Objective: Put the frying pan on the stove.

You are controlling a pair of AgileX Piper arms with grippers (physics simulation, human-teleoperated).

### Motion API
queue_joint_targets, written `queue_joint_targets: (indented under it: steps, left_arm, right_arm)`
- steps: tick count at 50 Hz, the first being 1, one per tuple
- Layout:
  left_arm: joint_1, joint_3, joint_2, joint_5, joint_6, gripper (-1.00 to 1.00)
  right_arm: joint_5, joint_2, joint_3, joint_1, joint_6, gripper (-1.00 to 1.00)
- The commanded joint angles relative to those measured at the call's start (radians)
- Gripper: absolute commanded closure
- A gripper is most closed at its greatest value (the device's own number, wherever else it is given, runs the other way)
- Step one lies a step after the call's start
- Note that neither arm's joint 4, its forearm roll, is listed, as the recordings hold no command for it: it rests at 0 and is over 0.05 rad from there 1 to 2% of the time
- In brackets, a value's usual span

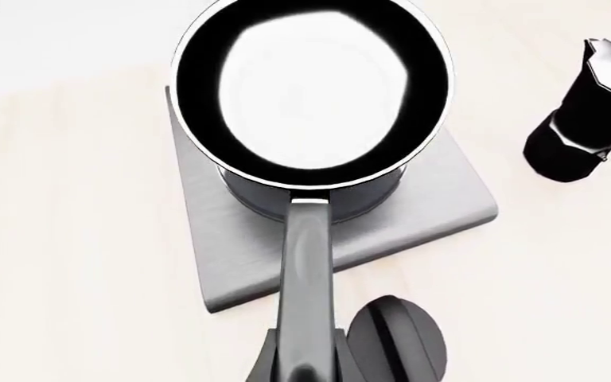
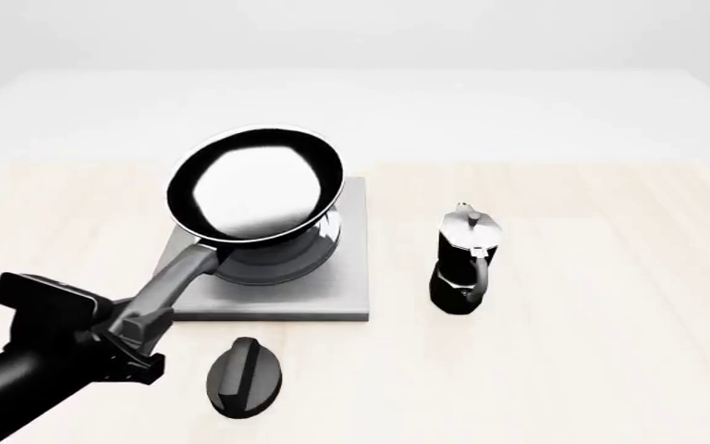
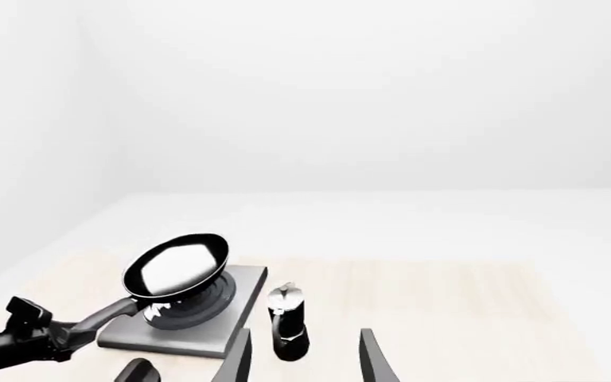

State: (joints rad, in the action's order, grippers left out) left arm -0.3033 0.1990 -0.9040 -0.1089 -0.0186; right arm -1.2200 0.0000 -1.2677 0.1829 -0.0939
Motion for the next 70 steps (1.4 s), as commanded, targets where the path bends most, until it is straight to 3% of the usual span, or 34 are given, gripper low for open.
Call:
queue_joint_targets:
  steps: [1, 70]
  left_arm:
    - [0.002, 0.023, -0.039, -0.057, -0.010, 1.00]
    - [0.022, -0.035, -0.167, -0.191, -0.003, 1.00]
  right_arm:
    - [0.000, 0.000, 0.000, -0.001, 0.000, -1.00]
    - [0.000, 0.000, -0.003, -0.004, 0.004, -1.00]
